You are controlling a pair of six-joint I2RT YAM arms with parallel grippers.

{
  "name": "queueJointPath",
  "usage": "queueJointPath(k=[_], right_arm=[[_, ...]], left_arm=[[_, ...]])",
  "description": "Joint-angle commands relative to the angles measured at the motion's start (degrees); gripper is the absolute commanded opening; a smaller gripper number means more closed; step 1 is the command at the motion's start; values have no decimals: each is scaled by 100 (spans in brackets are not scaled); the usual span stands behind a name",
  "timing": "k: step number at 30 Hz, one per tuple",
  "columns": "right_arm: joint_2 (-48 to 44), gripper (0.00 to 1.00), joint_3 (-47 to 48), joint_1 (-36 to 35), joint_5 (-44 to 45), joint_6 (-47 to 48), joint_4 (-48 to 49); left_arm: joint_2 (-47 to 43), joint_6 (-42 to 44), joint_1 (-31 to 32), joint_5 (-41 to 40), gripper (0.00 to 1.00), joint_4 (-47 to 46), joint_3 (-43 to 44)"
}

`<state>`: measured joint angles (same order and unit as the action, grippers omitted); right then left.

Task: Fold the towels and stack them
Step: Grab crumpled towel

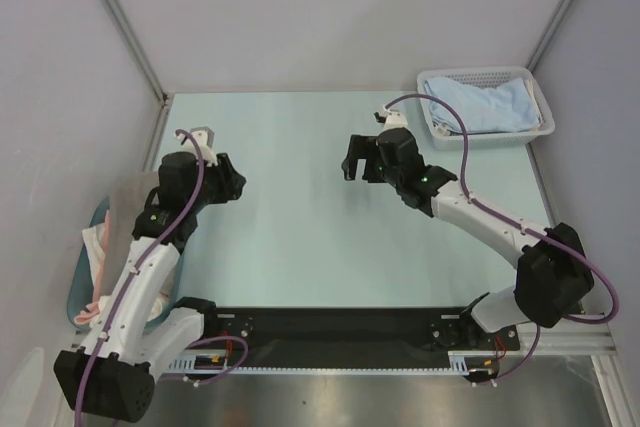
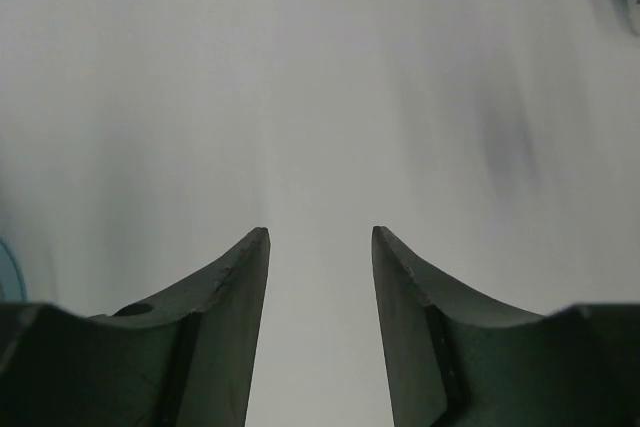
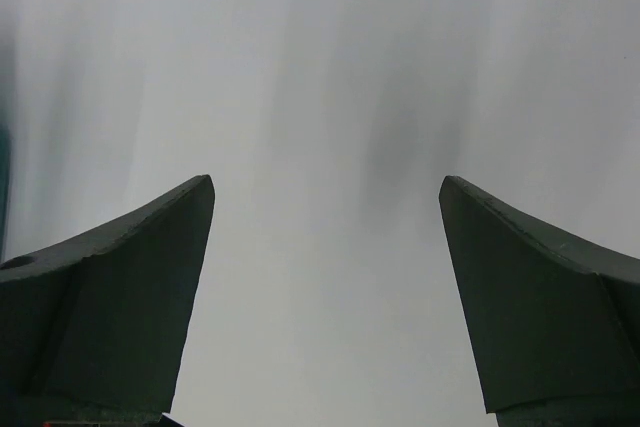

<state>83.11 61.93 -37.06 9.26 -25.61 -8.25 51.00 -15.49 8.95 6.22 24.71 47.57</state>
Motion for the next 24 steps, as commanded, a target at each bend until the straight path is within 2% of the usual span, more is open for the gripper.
queueJointPath(k=[1, 4, 5, 10, 12, 13, 18, 24], right_arm=[[-251, 100, -6, 6, 156, 161, 140], [-313, 100, 91, 50, 85, 231, -62], [-400, 100, 74, 50, 33, 240, -54], [-594, 100, -41, 58, -213, 284, 8], [-603, 100, -50, 67, -301, 276, -27], [-612, 100, -58, 58, -328, 267, -36], [-638, 100, -111, 67, -512, 205, -54], [-673, 100, -138, 58, -609, 205, -54]], left_arm=[[24, -68, -34, -497, 52, 43, 112], [190, -498, -34, -1077, 60, 270, 226], [269, -769, -51, -1444, 71, 384, 296], [858, -1622, -331, -2457, 84, 1166, 832], [1165, -2167, -867, -2319, 82, 1255, 885], [1279, -2517, -1356, -2275, 78, 1334, 894], [2114, -3319, -2177, -2668, 77, 1396, 842], [2256, -3725, -2907, -2995, 76, 1098, 341]])
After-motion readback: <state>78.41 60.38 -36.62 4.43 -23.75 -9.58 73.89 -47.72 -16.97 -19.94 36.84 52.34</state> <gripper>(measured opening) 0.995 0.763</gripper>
